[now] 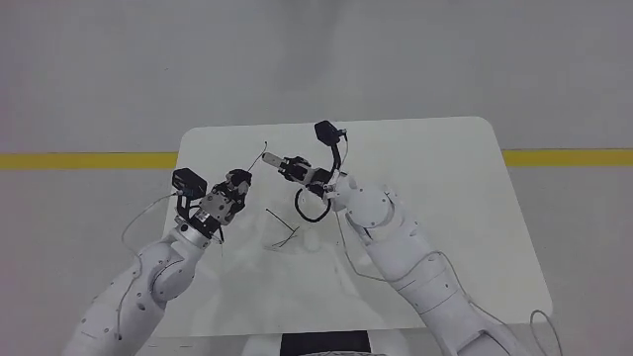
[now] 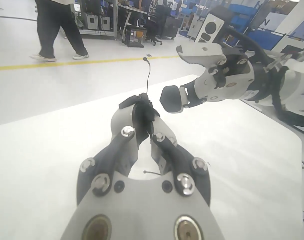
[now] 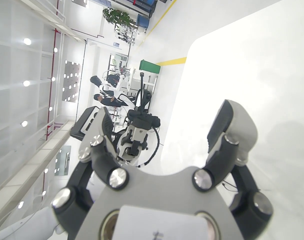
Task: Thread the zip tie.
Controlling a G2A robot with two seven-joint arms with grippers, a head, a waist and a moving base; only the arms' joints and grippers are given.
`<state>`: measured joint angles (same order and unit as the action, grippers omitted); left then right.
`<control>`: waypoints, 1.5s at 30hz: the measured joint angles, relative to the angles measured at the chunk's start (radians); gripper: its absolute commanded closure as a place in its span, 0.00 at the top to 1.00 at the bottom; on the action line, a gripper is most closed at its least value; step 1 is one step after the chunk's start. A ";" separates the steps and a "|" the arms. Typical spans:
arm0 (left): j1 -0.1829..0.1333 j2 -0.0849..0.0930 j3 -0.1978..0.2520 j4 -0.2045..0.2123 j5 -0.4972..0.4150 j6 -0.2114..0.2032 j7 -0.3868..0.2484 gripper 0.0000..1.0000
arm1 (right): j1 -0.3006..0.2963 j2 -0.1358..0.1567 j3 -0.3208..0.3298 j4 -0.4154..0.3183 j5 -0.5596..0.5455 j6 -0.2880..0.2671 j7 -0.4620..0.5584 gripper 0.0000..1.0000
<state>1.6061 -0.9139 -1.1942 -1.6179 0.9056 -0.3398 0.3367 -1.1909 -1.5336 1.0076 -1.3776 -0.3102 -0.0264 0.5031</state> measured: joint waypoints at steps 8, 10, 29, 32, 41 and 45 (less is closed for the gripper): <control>0.002 0.028 -0.012 -0.045 -0.299 0.000 -0.229 0.00 | -0.018 0.022 0.074 0.018 0.034 -0.049 0.060 1.00; 0.016 0.052 -0.030 -0.072 -0.387 0.000 -0.316 0.00 | -0.018 0.033 0.098 0.026 0.052 -0.096 0.128 1.00; 0.003 0.136 -0.097 -0.109 -0.797 0.001 -0.725 0.00 | 0.056 0.057 0.123 0.147 0.210 -0.246 0.440 1.00; -0.004 0.134 -0.091 -0.077 -0.852 0.000 -0.765 0.00 | 0.053 0.061 0.131 0.197 0.254 -0.293 0.506 1.00; -0.019 0.139 -0.170 -0.042 -1.187 0.000 -1.183 0.00 | 0.161 0.053 0.108 0.387 0.551 -0.314 0.751 1.00; -0.027 0.124 -0.197 -0.018 -1.303 0.000 -1.341 0.00 | 0.199 0.038 0.078 0.449 0.608 -0.314 0.790 1.00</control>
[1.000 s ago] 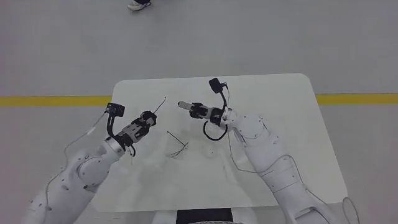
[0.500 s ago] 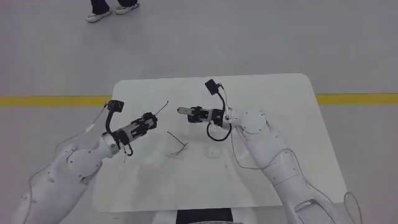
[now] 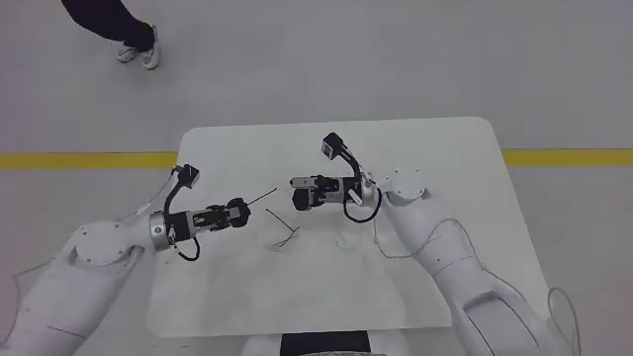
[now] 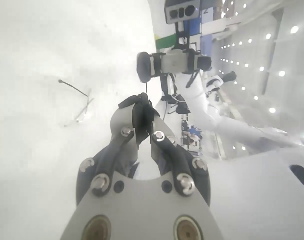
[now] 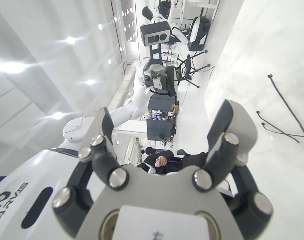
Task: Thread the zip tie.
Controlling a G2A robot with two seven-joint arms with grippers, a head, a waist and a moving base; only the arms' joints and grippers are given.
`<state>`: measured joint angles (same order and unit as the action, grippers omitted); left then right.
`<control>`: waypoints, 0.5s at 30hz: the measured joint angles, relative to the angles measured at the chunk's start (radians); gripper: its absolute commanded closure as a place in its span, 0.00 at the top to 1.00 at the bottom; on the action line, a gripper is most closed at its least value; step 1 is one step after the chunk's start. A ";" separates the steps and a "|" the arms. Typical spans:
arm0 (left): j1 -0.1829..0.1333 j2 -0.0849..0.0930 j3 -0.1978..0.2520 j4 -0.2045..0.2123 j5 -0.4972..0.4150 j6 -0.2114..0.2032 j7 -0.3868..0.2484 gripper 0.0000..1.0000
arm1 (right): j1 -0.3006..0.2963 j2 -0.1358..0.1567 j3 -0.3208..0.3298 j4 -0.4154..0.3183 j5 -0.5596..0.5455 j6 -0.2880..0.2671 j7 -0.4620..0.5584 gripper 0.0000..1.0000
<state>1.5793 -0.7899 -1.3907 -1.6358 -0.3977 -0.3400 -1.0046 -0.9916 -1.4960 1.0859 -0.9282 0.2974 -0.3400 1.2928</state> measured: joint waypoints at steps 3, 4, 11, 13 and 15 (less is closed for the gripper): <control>-0.013 -0.013 -0.025 0.024 -0.022 0.000 -0.049 0.00 | 0.014 -0.006 -0.008 0.025 0.013 0.000 0.001 1.00; -0.014 -0.013 -0.027 0.025 -0.009 0.000 -0.044 0.00 | 0.014 -0.006 -0.008 0.024 0.013 0.000 0.001 1.00; -0.013 -0.013 -0.025 0.024 -0.005 0.000 -0.040 0.00 | -0.004 -0.008 -0.010 0.026 0.071 0.028 0.032 1.00; -0.012 -0.016 -0.013 0.027 -0.013 0.009 -0.030 0.00 | -0.001 -0.011 -0.016 0.047 0.150 0.034 0.087 1.00; -0.015 -0.018 -0.002 0.037 -0.038 0.014 -0.039 0.00 | 0.008 -0.015 -0.031 0.067 0.201 0.027 0.100 1.00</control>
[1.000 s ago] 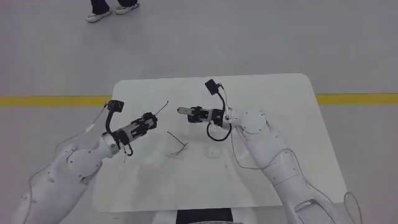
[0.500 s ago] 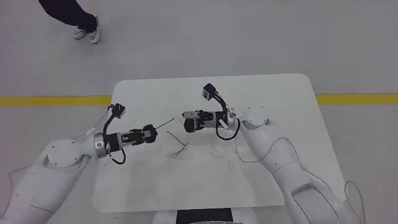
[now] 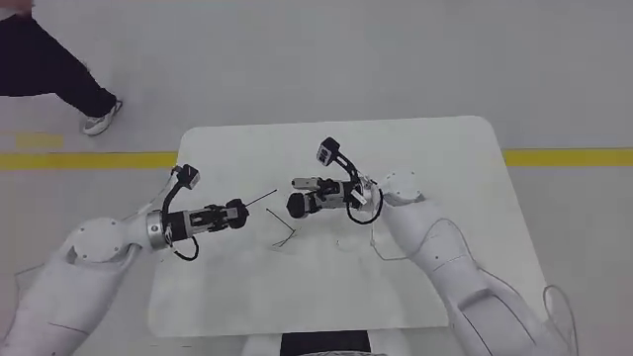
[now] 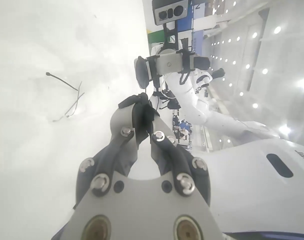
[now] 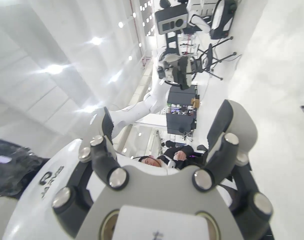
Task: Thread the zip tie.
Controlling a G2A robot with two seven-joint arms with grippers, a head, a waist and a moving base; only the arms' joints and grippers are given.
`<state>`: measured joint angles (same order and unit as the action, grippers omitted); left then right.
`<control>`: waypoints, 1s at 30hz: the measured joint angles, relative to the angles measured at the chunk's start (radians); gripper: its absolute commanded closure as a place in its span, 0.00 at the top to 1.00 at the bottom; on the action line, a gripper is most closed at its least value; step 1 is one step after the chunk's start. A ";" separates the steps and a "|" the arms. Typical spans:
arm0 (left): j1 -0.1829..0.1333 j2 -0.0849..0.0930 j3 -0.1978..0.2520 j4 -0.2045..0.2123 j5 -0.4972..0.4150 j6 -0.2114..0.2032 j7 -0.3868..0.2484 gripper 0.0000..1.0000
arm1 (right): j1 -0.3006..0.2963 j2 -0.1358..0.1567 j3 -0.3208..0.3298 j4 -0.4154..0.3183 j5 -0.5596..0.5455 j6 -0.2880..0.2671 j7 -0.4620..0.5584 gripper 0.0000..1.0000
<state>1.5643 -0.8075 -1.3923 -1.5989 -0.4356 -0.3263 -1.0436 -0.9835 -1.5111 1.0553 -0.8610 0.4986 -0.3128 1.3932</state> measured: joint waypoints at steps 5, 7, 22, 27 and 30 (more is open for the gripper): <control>-0.027 -0.004 0.019 0.036 -0.074 -0.003 -0.055 0.00 | 0.033 -0.007 -0.069 0.049 0.085 -0.019 -0.003 0.98; -0.038 -0.006 0.029 0.050 -0.105 -0.007 -0.081 0.00 | 0.047 -0.009 -0.095 0.074 0.107 -0.027 -0.003 0.89; -0.044 -0.007 0.034 0.057 -0.119 -0.010 -0.096 0.00 | 0.090 -0.019 -0.158 0.155 0.219 -0.027 -0.003 0.40; -0.044 -0.007 0.034 0.057 -0.119 -0.010 -0.096 0.00 | 0.094 -0.021 -0.168 0.167 0.229 -0.027 -0.003 0.33; -0.044 -0.007 0.034 0.057 -0.119 -0.010 -0.096 0.00 | 0.096 -0.022 -0.173 0.172 0.232 -0.027 -0.003 0.27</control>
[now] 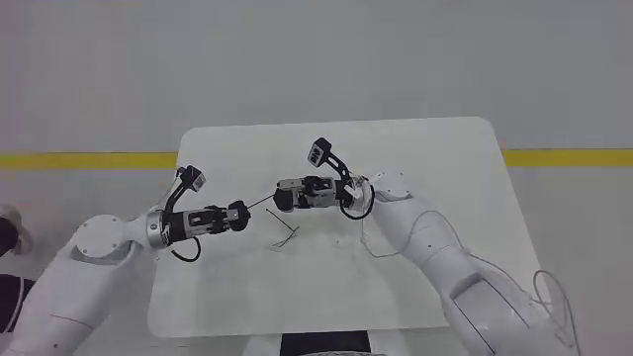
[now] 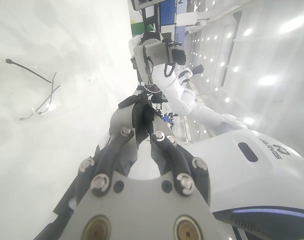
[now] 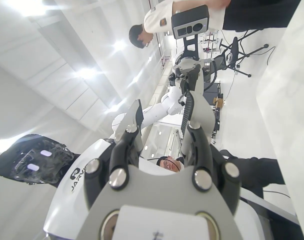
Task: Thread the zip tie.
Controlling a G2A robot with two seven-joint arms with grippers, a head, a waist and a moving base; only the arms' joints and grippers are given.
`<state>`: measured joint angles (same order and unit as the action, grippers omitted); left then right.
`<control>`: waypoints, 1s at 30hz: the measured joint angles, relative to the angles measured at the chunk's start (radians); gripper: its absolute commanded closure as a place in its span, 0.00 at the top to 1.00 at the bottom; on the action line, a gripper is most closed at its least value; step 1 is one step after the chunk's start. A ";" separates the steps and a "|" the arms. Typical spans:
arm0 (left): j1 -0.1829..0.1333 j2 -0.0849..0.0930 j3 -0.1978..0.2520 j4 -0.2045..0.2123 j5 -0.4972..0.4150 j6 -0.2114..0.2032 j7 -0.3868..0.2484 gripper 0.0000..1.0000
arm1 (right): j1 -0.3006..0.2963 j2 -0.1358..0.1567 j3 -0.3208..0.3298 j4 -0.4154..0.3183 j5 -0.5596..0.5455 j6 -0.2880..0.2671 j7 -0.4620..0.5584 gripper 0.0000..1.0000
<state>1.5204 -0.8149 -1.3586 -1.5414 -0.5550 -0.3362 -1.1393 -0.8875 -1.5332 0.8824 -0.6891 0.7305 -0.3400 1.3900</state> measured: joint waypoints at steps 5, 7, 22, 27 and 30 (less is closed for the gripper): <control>0.000 0.000 0.000 0.000 0.000 0.000 0.000 0.00 | 0.005 -0.003 -0.009 0.013 0.004 0.000 0.000 0.23; 0.000 0.000 0.000 0.000 0.000 0.000 0.000 0.00 | 0.009 -0.005 -0.011 0.019 0.003 0.000 0.000 0.22; 0.000 0.000 0.000 0.000 0.000 0.000 0.000 0.00 | 0.023 -0.023 -0.006 0.061 -0.020 0.000 0.000 0.13; 0.000 0.000 0.000 0.000 0.000 0.000 0.000 0.00 | 0.023 -0.028 0.012 0.067 -0.044 0.000 0.000 0.06; 0.000 0.000 0.000 0.000 0.000 0.000 0.000 0.00 | 0.020 -0.031 0.023 0.069 -0.058 0.000 0.000 0.00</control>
<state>1.5204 -0.8149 -1.3586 -1.5414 -0.5550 -0.3362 -1.1394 -0.8677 -1.5641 0.9054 -0.6199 0.6730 -0.3400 1.3900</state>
